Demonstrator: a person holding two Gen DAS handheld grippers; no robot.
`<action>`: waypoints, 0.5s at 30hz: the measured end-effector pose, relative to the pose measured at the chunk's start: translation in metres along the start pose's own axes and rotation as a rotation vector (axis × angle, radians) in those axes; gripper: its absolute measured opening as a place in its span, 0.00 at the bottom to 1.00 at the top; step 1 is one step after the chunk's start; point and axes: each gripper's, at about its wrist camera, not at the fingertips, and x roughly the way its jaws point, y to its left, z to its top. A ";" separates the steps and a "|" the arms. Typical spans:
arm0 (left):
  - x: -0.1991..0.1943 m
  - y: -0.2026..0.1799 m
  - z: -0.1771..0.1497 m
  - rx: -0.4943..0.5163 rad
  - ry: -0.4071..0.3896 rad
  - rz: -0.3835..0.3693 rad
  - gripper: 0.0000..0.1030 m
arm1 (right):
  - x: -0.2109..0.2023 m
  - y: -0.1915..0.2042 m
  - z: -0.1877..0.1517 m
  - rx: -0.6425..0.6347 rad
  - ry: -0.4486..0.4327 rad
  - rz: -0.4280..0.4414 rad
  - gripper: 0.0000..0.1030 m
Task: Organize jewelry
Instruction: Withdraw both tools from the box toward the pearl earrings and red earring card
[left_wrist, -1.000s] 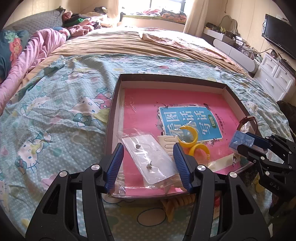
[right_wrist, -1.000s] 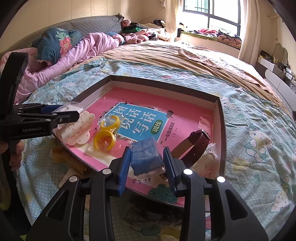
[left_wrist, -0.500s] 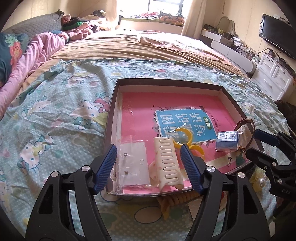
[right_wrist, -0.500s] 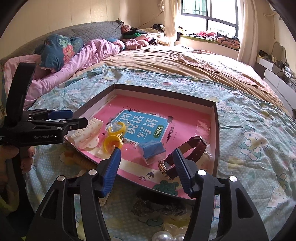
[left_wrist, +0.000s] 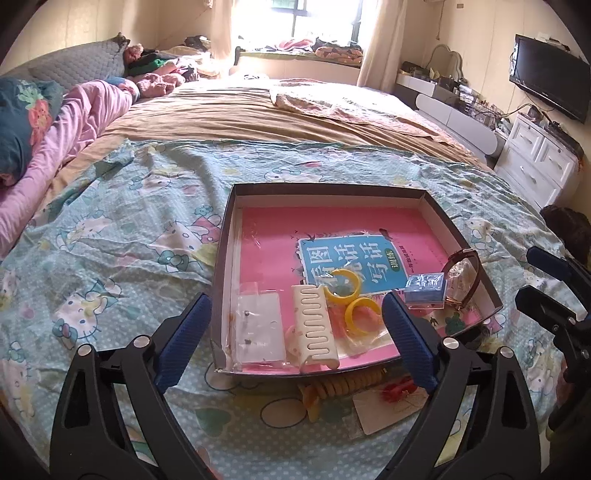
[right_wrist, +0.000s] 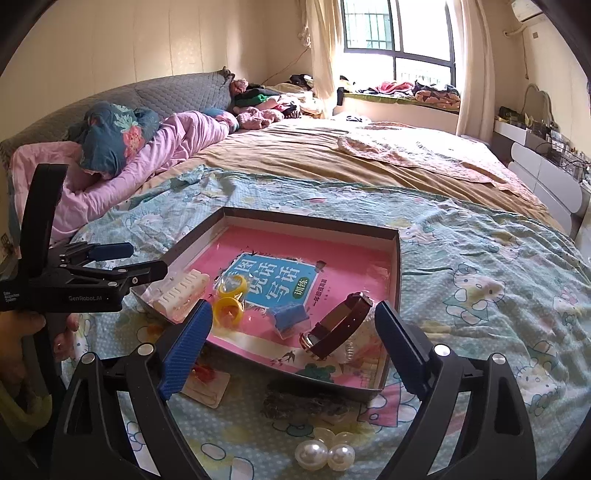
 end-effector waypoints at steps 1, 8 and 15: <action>-0.002 0.000 0.001 0.000 -0.005 0.002 0.90 | -0.003 -0.001 0.001 0.001 -0.005 -0.001 0.86; -0.020 -0.003 0.004 -0.004 -0.037 -0.005 0.91 | -0.018 -0.002 0.004 0.006 -0.032 -0.006 0.87; -0.038 -0.002 0.004 -0.019 -0.063 -0.012 0.91 | -0.031 0.001 0.006 0.005 -0.055 -0.008 0.90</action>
